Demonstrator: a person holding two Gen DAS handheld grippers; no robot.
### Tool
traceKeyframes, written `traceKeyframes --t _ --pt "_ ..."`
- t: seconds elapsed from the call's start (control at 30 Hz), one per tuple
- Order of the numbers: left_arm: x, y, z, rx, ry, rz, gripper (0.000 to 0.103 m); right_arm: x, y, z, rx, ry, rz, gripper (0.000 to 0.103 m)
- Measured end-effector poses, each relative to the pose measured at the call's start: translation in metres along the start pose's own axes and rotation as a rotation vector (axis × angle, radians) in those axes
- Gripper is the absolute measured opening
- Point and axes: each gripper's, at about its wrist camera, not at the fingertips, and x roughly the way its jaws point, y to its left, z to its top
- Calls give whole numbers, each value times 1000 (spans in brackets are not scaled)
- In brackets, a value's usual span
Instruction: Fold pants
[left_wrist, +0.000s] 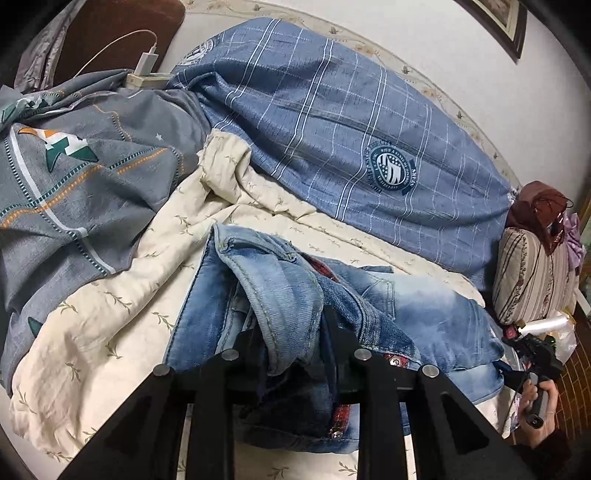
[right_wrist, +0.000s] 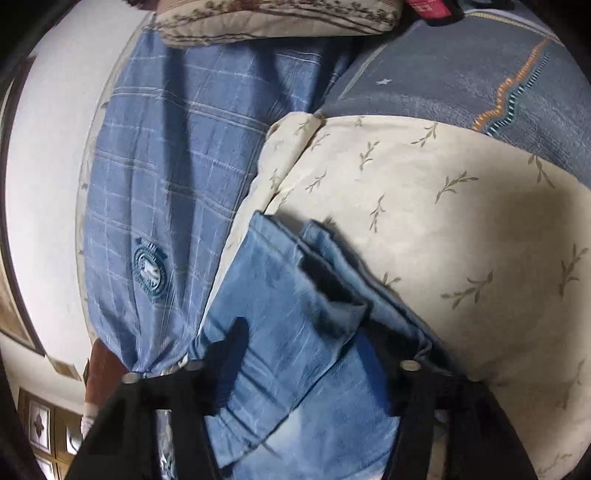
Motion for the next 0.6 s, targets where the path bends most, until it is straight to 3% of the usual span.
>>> traceKeyframes --t 0.07,0.33,0.6 --pt "-4 1 1 5 -24 -14 27 -1 0 3 0 -19 27 22" --pt "-11 -1 1 10 -66 -52 27 -32 36 -13 -203 -131 31 21" --pt "-20 2 1 36 -79 -75 27 -84 31 -19 -307 -225 -10 21"
